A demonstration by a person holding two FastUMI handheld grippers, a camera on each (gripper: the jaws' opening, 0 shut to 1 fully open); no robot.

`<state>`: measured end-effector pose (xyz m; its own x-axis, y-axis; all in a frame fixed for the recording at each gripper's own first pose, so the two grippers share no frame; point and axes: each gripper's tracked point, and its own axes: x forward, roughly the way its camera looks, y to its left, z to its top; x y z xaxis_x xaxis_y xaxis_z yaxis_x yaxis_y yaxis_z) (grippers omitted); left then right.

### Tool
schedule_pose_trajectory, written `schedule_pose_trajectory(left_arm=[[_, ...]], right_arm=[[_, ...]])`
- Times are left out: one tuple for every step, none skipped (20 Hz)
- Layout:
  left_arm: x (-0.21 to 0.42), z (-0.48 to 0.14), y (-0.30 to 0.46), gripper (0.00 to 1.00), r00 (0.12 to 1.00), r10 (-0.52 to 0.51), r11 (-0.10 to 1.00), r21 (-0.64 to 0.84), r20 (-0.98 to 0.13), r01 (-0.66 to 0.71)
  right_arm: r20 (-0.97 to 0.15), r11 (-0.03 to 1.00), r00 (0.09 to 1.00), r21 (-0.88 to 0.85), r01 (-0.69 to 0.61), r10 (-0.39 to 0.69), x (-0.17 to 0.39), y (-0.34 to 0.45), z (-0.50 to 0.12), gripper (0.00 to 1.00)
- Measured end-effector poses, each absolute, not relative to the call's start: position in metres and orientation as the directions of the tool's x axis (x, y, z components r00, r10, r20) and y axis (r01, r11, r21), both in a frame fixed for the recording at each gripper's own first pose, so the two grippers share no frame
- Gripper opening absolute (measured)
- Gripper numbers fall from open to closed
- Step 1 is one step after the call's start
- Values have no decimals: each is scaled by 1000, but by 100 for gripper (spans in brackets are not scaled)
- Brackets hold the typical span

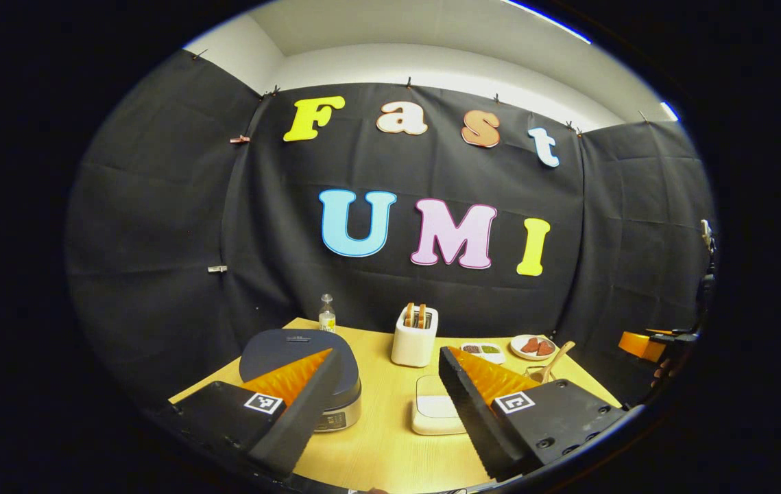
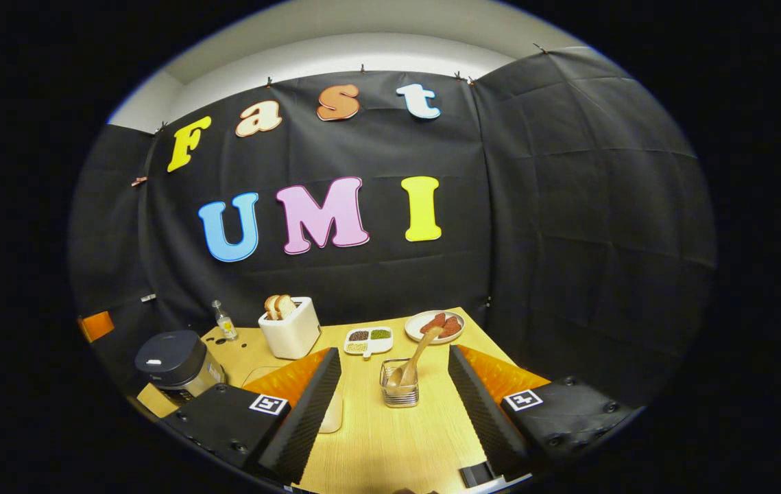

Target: Close the left gripper, press the button to open the rice cooker; take a wooden spoon from the chopstick holder with the right hand, scoop a spoonful of rice and pour it into the rice cooker, then put the wooden spoon back into the chopstick holder.

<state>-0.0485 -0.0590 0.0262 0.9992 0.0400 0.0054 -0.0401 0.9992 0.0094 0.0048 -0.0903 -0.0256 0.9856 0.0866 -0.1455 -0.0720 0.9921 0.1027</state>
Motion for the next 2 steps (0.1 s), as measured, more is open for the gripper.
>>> schedule_pose_trajectory(left_arm=[[-49,27,-56,96,999,38,999,10,8,-38],[-48,28,-54,96,999,35,999,11,11,-35]], right_arm=[[-144,992,986,103,-68,83,4,-90,-25,99],[-138,993,987,100,-66,79,4,-89,-23,99]])
